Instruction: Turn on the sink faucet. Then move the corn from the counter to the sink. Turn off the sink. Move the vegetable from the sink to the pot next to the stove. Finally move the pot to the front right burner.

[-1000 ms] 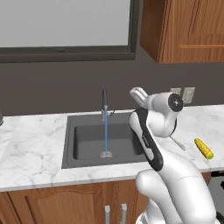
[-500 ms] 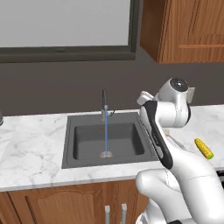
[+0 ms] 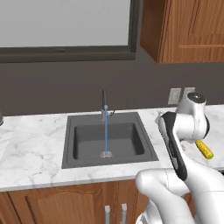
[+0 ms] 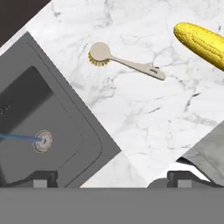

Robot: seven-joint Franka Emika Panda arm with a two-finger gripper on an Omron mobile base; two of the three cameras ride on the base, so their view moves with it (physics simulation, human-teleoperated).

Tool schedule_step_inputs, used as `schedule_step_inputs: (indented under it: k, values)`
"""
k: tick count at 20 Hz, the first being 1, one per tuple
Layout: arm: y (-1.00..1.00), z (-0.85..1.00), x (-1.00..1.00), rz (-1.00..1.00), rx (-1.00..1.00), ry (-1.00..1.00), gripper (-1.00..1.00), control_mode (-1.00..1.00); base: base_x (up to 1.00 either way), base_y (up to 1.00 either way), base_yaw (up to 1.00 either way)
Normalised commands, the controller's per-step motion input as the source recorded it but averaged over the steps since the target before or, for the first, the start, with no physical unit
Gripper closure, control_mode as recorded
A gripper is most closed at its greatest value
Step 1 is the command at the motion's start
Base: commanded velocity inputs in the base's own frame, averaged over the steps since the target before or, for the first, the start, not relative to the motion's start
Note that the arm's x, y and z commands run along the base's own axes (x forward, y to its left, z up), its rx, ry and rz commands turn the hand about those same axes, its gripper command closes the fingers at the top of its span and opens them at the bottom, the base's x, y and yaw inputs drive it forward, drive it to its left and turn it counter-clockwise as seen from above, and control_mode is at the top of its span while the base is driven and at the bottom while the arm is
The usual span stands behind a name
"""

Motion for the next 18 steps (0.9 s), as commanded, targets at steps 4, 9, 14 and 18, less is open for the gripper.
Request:
schedule_step_inputs:
  k: [4,9,14,18]
  values:
    - [-0.78,-0.41,-0.31,0.0,-0.06,0.16,-1.0,-1.0,0.0,0.0,0.0]
    - [-0.59,-0.12,-0.14,0.03,-0.14,0.18,-1.0,-1.0,0.0,0.0,0.0]
    - [-0.44,-0.01,-0.03,0.11,-0.1,0.15,-1.0,-1.0,0.0,0.0,0.0]
    - [-0.46,-0.09,0.0,0.21,-0.05,0.11,-1.0,-1.0,0.0,0.0,0.0]
